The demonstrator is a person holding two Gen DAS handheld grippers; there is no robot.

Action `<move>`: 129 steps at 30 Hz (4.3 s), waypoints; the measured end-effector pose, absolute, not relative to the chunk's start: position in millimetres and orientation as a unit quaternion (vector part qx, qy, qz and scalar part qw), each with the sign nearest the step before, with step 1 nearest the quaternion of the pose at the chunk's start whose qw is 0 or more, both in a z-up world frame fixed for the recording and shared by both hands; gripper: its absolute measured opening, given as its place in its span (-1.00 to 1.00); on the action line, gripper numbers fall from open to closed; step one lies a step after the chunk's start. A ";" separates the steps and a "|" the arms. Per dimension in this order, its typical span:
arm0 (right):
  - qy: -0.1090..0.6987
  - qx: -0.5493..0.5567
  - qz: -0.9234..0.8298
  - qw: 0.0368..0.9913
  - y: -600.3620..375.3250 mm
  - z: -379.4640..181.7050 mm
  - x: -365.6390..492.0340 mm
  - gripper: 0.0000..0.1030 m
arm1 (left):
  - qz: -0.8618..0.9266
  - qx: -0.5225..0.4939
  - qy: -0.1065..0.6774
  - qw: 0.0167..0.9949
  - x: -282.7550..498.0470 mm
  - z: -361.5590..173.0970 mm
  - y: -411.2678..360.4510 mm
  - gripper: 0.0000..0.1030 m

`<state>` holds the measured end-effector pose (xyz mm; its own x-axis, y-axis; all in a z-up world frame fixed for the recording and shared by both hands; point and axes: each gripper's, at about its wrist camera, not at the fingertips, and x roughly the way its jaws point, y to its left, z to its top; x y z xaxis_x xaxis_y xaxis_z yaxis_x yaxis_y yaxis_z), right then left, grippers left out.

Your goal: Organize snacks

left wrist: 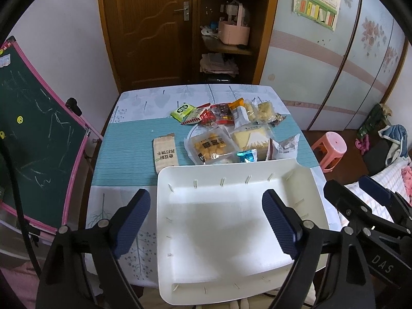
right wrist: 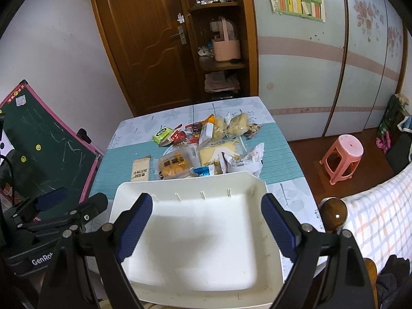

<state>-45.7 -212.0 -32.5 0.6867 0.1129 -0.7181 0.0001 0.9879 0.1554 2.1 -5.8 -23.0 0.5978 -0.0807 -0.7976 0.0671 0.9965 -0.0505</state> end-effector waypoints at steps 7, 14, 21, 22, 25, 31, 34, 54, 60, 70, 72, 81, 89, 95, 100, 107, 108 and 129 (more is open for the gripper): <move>0.396 0.072 0.032 0.915 -212.0 -33.2 -44.9 0.70 | -0.041 -0.007 0.447 0.894 1.9 -23.3 -5.1 0.69; 0.396 0.070 0.035 0.915 -212.1 -31.7 -41.8 0.70 | -0.041 -0.005 0.444 0.895 4.9 -22.3 -4.1 0.69; 0.393 0.057 0.035 0.917 -210.6 -26.3 -35.4 0.70 | -0.039 0.004 0.436 0.899 13.7 -16.7 -3.5 0.70; 0.393 0.054 0.034 0.917 -210.3 -26.1 -34.3 0.70 | -0.038 0.007 0.432 0.901 14.2 -15.7 -3.0 0.70; 0.395 0.052 0.035 0.916 -211.1 -23.6 -29.7 0.70 | -0.036 0.015 0.421 0.906 13.1 -10.1 -5.8 0.71; 0.391 0.051 0.034 0.918 -215.1 -21.0 -26.5 0.70 | -0.026 0.024 0.404 0.914 17.3 -1.3 -5.6 0.72; 0.389 0.046 0.034 0.920 -215.6 -17.5 -22.8 0.70 | -0.024 0.024 0.398 0.917 19.8 1.6 -2.8 0.72; 0.349 0.002 -0.013 0.937 -256.8 48.6 63.5 0.68 | -0.003 0.027 0.374 0.927 135.9 62.4 51.1 0.81; 0.446 0.034 0.001 0.894 -268.8 -7.5 126.6 0.68 | 0.006 0.026 0.481 0.876 207.4 -18.4 67.8 0.81; 0.596 0.090 -0.037 0.797 -288.8 -156.9 179.0 0.63 | 0.018 -0.010 0.638 0.770 270.0 -183.1 91.1 0.81; 0.615 0.113 -0.040 0.780 -293.0 -174.0 181.8 0.62 | 0.022 -0.019 0.660 0.751 277.6 -205.0 94.3 0.78; 0.648 0.235 0.003 0.725 -299.3 -213.1 185.0 0.19 | 0.019 -0.033 0.711 0.702 287.5 -252.1 90.7 0.80; 0.625 0.232 0.016 0.745 -287.7 -205.1 182.1 -0.12 | 0.002 -0.034 0.693 0.720 278.2 -235.2 86.5 0.04; 0.547 0.234 0.016 0.804 -288.7 -165.5 172.3 -0.13 | 0.038 -0.023 0.593 0.804 263.3 -177.6 80.1 0.03; 0.434 0.230 0.021 0.871 -289.8 -100.0 146.3 -0.13 | 0.043 0.009 0.486 0.873 232.8 -95.9 63.7 0.03; 0.360 0.191 0.044 0.912 -278.9 -43.9 94.2 -0.13 | -0.002 0.022 0.383 0.923 155.1 -2.9 36.9 0.04; 0.354 0.184 0.046 0.916 -276.1 -40.1 84.8 -0.12 | -0.008 0.021 0.374 0.927 143.0 5.0 33.9 0.04; 0.376 0.132 0.073 0.914 -227.7 -57.5 -26.2 -0.09 | -0.052 0.051 0.374 0.925 14.5 -26.0 -0.4 0.05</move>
